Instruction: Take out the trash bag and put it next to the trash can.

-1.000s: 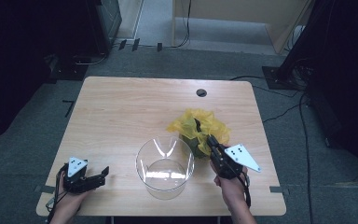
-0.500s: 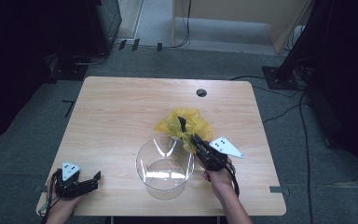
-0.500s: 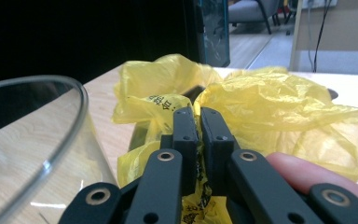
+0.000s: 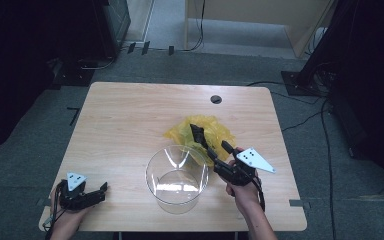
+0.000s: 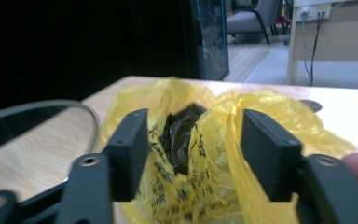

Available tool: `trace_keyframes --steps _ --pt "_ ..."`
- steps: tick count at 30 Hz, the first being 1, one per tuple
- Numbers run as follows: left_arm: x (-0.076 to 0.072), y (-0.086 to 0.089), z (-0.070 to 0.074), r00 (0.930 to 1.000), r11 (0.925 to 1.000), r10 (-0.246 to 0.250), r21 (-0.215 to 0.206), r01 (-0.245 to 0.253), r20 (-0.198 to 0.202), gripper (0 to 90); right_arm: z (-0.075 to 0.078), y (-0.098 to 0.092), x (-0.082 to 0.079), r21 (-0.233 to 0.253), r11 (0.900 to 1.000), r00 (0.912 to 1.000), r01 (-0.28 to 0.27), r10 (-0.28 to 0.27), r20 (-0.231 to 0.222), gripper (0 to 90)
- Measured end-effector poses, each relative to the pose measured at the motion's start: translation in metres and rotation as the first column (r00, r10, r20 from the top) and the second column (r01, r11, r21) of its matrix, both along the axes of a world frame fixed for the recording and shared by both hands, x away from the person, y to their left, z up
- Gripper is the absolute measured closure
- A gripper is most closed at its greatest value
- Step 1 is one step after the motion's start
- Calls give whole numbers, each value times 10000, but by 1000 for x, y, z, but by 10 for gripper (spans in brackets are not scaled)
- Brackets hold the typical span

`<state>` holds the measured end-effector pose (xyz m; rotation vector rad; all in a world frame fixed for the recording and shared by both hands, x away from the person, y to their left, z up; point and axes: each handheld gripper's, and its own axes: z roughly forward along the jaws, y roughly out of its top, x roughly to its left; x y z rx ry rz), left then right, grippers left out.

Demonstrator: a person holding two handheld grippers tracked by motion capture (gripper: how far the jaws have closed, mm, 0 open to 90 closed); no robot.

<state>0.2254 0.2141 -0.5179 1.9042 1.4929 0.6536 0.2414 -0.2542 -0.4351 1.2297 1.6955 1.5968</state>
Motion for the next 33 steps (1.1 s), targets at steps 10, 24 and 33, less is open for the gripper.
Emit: trace_keyframes --steps 10,24,33 --pt "3 1 0 10000 10000 -19 5 19 -4 116 14 -16 -11 -243 9979 9972 597 -585 472 249" --pt "5 1 0 10000 10000 22 -3 -22 1 117 -22 -62 -25 -947 9873 9848 1279 -1377 -1056 214" --pt "5 1 0 10000 10000 26 -7 -26 3 117 -39 -84 -33 -1421 9749 9649 1713 -1952 -1758 213"
